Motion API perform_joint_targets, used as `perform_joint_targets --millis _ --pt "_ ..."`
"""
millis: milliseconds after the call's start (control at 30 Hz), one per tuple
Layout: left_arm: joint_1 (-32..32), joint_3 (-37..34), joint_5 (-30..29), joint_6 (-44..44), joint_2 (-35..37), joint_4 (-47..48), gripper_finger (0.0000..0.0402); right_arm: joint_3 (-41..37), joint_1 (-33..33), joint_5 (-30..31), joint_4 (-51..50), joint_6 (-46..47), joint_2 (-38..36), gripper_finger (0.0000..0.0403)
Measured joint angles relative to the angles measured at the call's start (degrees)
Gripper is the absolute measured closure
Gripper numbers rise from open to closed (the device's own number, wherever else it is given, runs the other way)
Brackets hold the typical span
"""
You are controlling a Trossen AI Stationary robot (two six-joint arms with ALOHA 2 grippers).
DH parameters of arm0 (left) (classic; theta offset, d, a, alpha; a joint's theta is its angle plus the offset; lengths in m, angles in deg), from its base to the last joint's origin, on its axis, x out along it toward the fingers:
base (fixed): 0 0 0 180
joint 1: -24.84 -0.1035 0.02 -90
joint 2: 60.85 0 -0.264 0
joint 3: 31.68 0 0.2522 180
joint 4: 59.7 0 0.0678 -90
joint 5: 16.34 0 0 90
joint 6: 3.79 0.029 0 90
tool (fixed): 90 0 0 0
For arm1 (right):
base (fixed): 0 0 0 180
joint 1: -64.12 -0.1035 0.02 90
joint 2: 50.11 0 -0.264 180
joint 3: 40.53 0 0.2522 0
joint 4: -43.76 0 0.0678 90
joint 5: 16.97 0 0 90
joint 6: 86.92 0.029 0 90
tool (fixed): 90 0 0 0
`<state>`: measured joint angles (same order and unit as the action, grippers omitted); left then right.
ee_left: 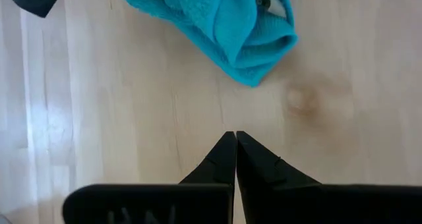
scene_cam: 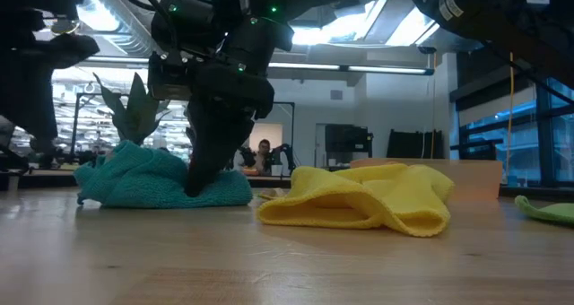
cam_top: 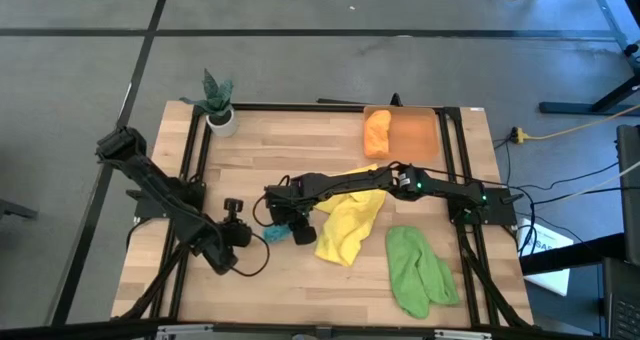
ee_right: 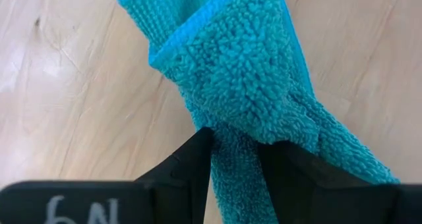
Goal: Roll microfiber towels into tight, uniform cylinder then place into a basket
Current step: Put the blue microfiber towel into the bin
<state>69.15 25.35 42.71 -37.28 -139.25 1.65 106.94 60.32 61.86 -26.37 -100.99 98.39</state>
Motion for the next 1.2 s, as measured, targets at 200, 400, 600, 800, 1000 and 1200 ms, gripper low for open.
perform_joint_targets --millis 200,400,600,800,1000,1200 --pt "1.37 0.00 -0.05 -0.83 0.61 0.39 0.0398 -0.02 -0.16 -0.91 0.66 0.29 0.00 0.0291" --pt "1.52 0.00 -0.07 -1.40 0.61 0.37 0.0398 -0.02 -0.24 -0.87 0.75 0.34 0.00 0.0305" --pt "1.52 0.00 -0.07 -1.97 0.61 0.39 0.0398 -0.02 -0.63 0.67 0.75 0.25 0.00 0.0259" --pt "1.50 0.00 -0.07 -1.97 0.61 0.37 0.0398 -0.02 -1.02 0.92 0.89 0.15 0.14 0.0196" --pt "1.52 0.00 -0.07 -1.97 0.61 0.34 0.0398 0.30 -1.05 2.87 2.63 -0.17 2.04 0.0170" --pt "1.52 0.00 -0.07 -1.97 0.61 -0.04 0.0398 0.24 -1.13 7.53 4.92 1.64 2.60 0.0181"
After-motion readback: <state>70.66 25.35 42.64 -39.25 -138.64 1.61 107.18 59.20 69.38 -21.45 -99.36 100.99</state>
